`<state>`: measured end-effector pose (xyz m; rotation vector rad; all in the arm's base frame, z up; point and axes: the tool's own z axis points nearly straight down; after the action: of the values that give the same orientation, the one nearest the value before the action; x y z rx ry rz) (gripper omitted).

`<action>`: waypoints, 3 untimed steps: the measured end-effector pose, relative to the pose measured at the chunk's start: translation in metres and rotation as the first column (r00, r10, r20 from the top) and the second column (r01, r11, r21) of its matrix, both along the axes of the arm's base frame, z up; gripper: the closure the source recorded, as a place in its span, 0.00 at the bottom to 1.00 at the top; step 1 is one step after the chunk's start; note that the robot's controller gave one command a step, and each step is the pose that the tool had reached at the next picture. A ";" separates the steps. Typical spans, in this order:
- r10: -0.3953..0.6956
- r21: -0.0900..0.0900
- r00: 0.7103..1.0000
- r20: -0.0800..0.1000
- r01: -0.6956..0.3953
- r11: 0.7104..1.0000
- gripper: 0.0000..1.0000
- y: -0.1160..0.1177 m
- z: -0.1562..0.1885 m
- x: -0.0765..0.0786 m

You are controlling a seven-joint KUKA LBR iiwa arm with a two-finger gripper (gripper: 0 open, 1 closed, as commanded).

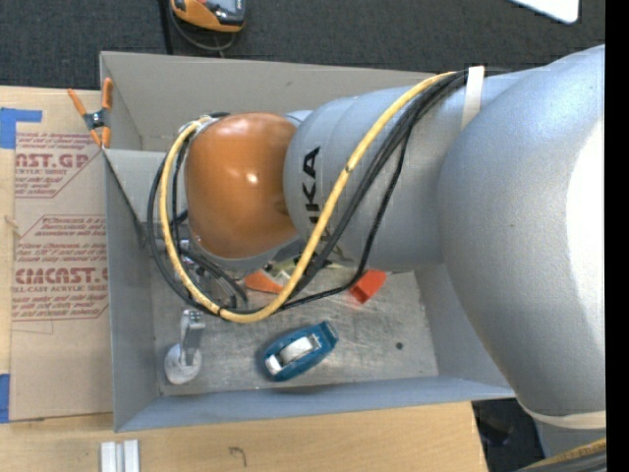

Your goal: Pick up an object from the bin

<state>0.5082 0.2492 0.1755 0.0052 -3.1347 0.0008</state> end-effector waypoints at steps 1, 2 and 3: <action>-0.003 0.002 1.000 0.007 0.003 1.000 0.00 -0.001 0.004 0.002; 0.097 0.003 0.995 0.016 -0.097 0.995 0.00 -0.002 -0.019 -0.003; 0.336 0.002 0.942 0.014 -0.336 0.942 0.00 -0.004 -0.087 -0.022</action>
Offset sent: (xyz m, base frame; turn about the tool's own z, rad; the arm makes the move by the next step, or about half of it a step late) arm -0.0174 -0.0077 -0.0743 -0.2792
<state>0.4864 0.2449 0.0881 0.5417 -3.1011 -0.0037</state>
